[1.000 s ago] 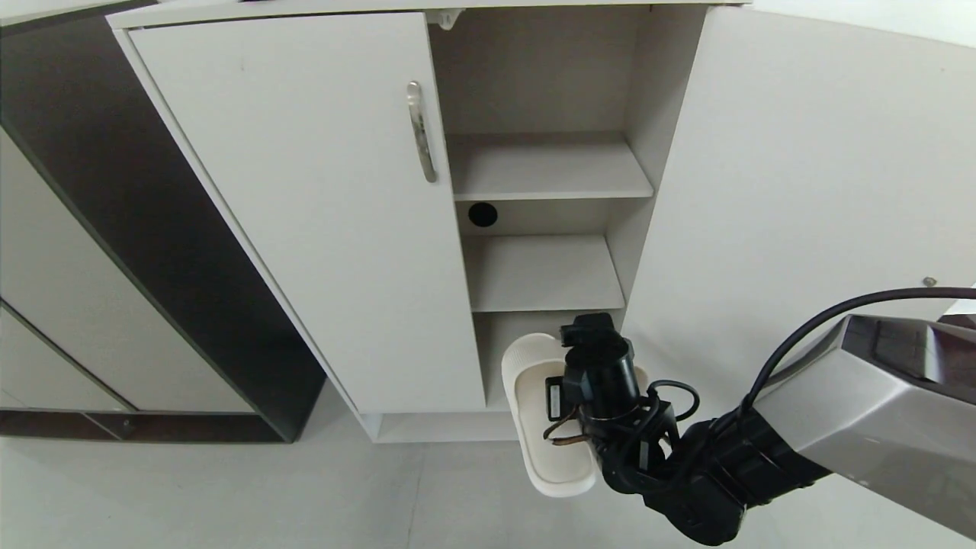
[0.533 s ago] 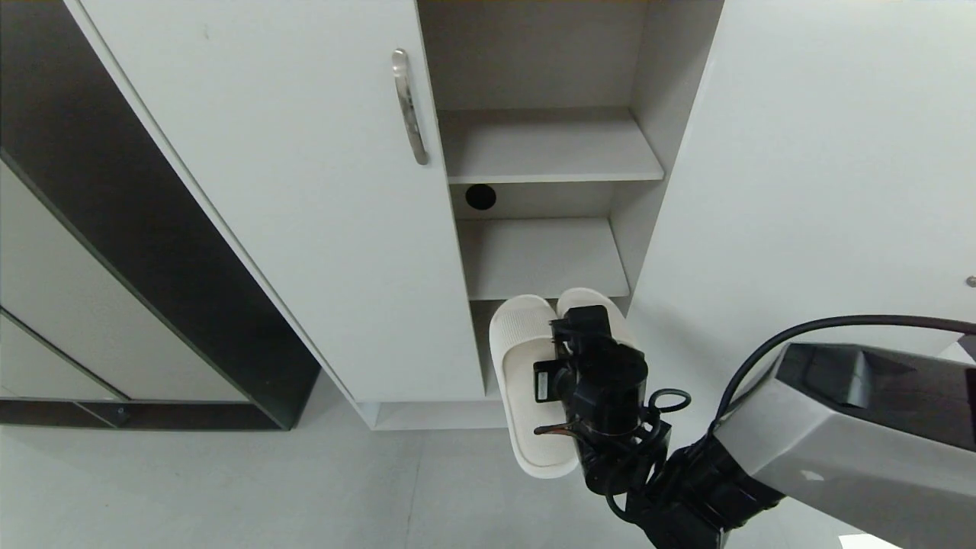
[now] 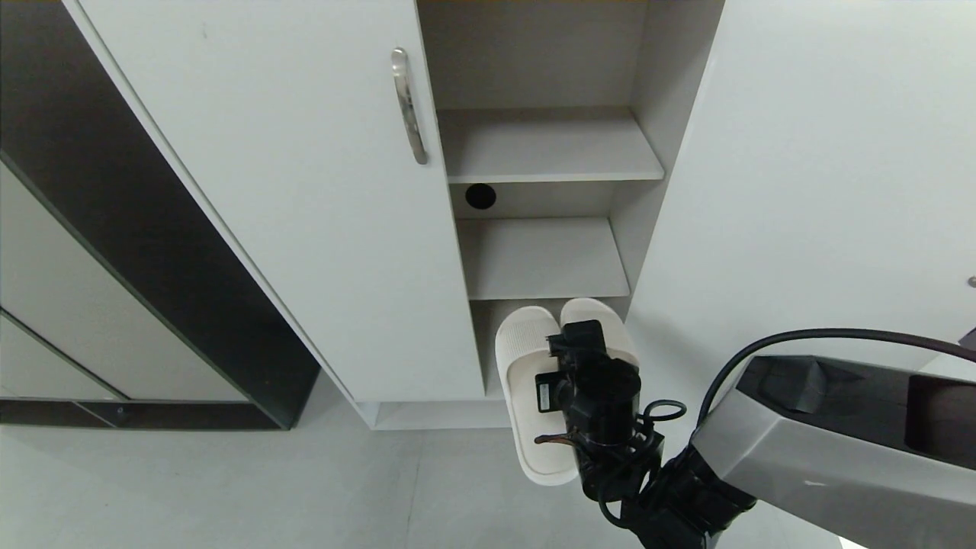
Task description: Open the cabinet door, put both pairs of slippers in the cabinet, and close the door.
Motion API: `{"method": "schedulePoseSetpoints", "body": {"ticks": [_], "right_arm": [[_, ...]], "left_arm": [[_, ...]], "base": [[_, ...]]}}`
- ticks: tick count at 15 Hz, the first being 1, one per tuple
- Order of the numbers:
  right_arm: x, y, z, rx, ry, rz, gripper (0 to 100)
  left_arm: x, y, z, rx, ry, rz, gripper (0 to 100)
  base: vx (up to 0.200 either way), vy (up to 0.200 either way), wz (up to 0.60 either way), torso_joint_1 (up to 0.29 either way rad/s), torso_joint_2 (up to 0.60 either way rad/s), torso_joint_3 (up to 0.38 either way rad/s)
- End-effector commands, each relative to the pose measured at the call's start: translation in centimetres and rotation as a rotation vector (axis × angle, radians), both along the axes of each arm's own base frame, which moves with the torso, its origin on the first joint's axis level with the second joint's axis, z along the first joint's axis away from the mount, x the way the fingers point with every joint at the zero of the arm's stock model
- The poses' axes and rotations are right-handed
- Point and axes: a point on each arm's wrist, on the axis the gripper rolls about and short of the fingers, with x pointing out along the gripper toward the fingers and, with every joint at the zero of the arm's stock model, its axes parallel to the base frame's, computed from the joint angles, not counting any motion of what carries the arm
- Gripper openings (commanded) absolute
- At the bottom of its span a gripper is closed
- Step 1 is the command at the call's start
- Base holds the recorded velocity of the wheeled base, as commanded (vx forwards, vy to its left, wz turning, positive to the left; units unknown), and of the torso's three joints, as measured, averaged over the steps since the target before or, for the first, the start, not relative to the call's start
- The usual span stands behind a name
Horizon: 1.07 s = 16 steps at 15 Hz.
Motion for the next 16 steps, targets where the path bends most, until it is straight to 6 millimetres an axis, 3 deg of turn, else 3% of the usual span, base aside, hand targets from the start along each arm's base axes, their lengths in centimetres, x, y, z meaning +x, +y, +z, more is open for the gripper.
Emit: {"method": "schedulePoseSetpoints", "body": {"ticks": [1, 11, 14, 16], "right_arm": [[0.2, 0.0, 0.0, 0.002, -0.002, -0.002, 0], [0.9, -0.1, 0.6, 0.026, -0.029, -0.013, 0], [1.1, 0.2, -0.4, 0.025, -0.035, -0.012, 0], [2.0, 0.3, 0.1, 0.029, -0.054, -0.026, 0]], "left_arm": [[0.0, 0.0, 0.0, 0.001, 0.001, -0.002, 0], [0.0, 0.0, 0.0, 0.002, 0.0, 0.0, 0], [0.0, 0.0, 0.0, 0.001, 0.001, 0.0, 0], [0.0, 0.0, 0.0, -0.001, 0.0, -0.002, 0]], "base": [[0.2, 0.0, 0.0, -0.007, 0.01, 0.002], [0.2, 0.0, 0.0, 0.0, 0.0, -0.001], [0.0, 0.0, 0.0, 0.0, 0.0, 0.0], [0.0, 0.0, 0.0, 0.0, 0.0, 0.0]]}}
